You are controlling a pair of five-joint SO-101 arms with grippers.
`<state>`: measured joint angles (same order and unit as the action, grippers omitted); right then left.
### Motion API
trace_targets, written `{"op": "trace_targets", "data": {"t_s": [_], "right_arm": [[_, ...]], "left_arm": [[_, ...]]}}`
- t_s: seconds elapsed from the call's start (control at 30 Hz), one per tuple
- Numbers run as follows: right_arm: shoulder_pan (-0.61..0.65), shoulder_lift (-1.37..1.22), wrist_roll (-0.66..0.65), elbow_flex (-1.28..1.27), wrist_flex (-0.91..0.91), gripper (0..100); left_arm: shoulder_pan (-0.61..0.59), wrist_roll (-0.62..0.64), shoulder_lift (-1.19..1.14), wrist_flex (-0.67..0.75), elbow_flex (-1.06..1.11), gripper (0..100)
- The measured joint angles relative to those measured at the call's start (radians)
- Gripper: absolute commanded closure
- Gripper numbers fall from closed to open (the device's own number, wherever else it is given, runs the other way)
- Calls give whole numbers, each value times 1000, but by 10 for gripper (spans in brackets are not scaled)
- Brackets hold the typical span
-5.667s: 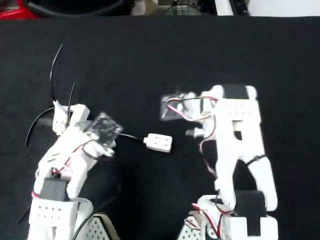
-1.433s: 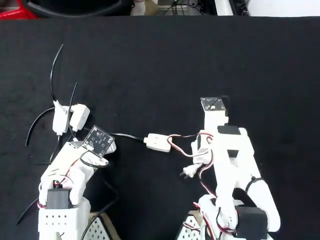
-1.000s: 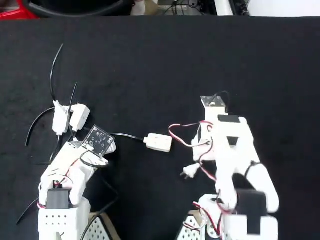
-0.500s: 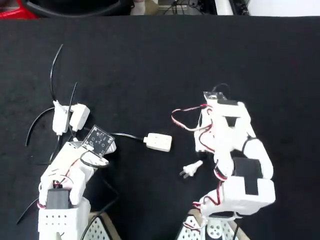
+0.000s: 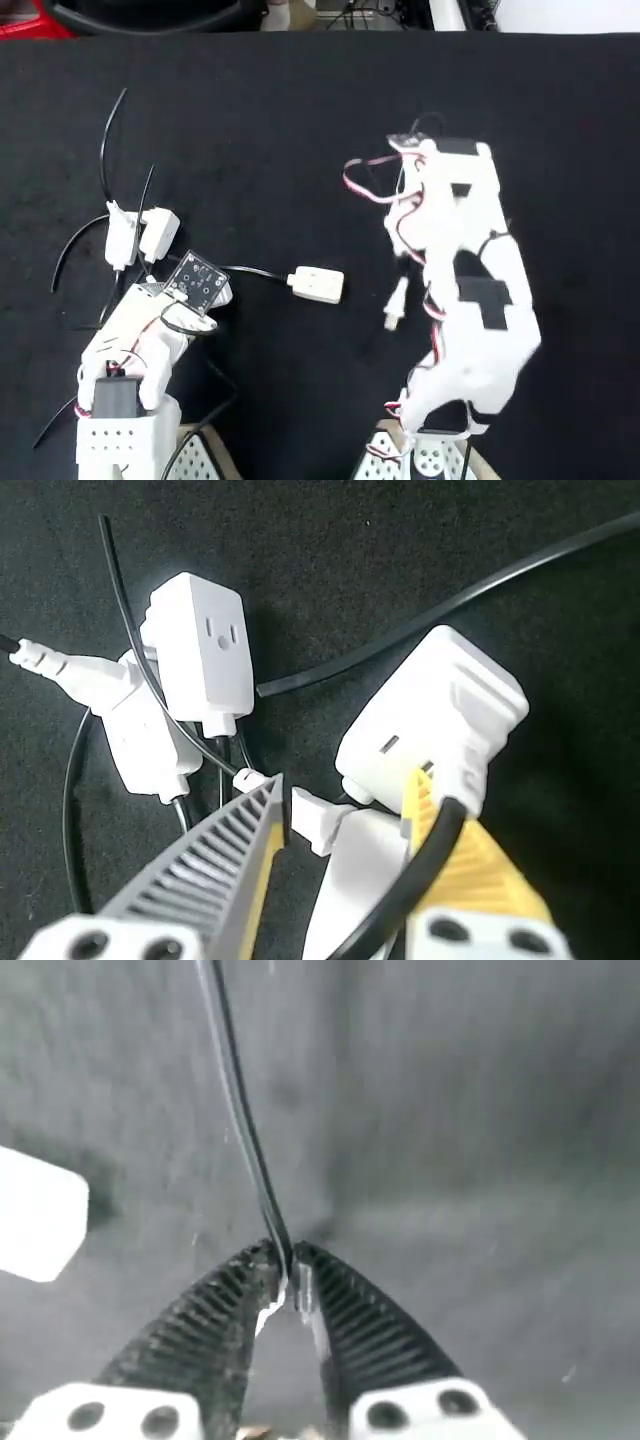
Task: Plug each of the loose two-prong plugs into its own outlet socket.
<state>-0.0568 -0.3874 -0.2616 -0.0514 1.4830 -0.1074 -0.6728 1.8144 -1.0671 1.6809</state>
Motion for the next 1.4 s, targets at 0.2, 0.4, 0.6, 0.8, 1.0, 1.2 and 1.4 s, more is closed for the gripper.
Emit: {"op": "trace_targets", "data": {"t_s": [0.2, 0.4, 0.6, 0.8, 1.0, 1.2, 1.4], "right_arm": [[0, -206, -38, 264, 87, 890], [-2, -216, 74, 377, 195, 807], [-2, -216, 117, 382, 244, 807], [0, -216, 110, 269, 244, 808], [0, -206, 109, 133, 230, 808], [25, -112, 117, -31, 138, 809], [57, -72, 153, -126, 34, 979]], "left_arm": [[0, 0, 0, 0, 0, 809], [0, 0, 0, 0, 0, 809], [0, 0, 0, 0, 0, 809], [0, 0, 0, 0, 0, 809], [0, -14, 0, 0, 0, 809], [0, -26, 0, 0, 0, 809], [0, -28, 0, 0, 0, 809]]}}
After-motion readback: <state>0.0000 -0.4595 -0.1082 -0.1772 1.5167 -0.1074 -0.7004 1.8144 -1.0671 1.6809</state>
